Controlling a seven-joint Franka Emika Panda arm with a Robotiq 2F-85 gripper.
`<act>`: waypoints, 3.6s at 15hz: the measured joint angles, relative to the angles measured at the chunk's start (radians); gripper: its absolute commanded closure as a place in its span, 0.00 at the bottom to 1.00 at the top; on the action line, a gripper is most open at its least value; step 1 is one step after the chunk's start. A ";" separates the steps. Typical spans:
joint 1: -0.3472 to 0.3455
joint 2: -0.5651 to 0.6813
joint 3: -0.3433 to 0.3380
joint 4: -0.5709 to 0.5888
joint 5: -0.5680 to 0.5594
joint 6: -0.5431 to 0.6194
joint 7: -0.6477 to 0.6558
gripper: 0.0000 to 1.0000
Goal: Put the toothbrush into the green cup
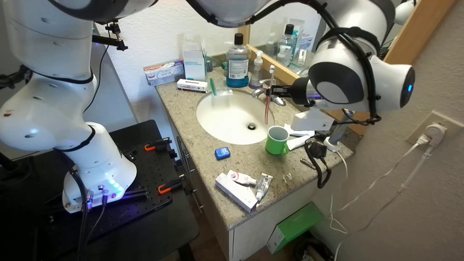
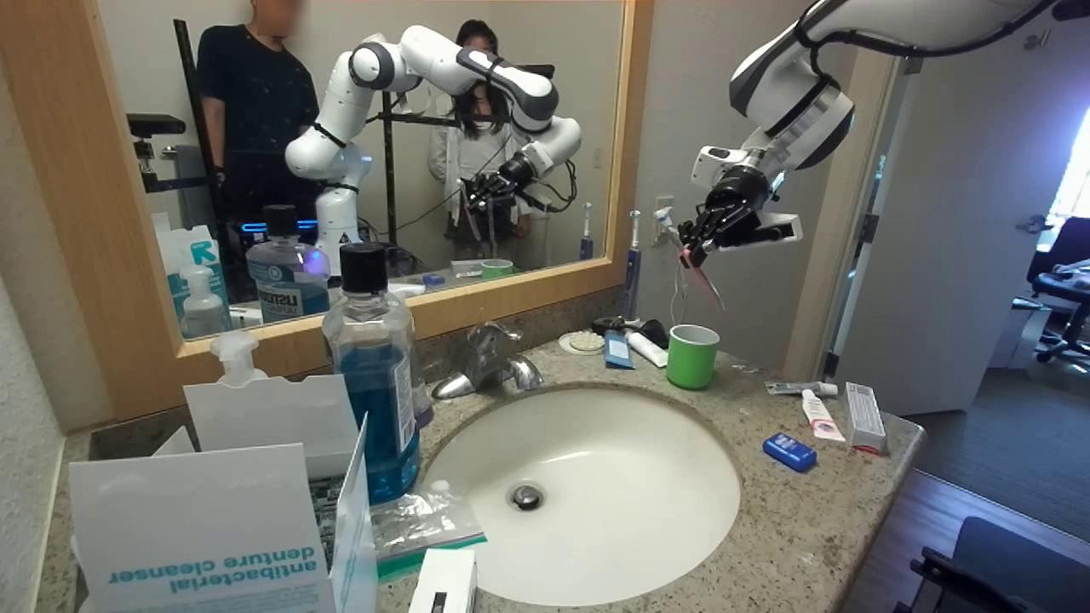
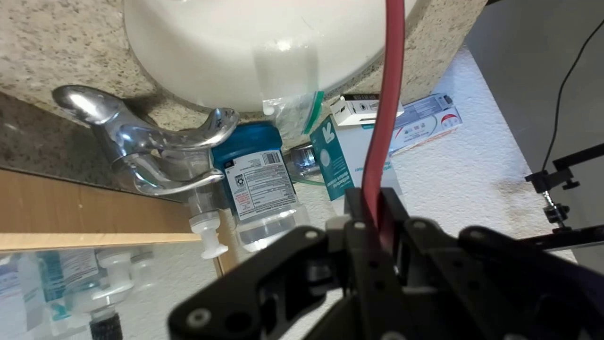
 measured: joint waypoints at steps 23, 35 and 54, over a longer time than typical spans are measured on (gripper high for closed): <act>-0.080 0.223 0.075 0.224 0.013 -0.080 0.000 0.97; -0.135 0.314 0.104 0.346 0.015 -0.223 0.000 0.97; -0.171 0.419 0.121 0.473 0.096 -0.197 0.052 0.97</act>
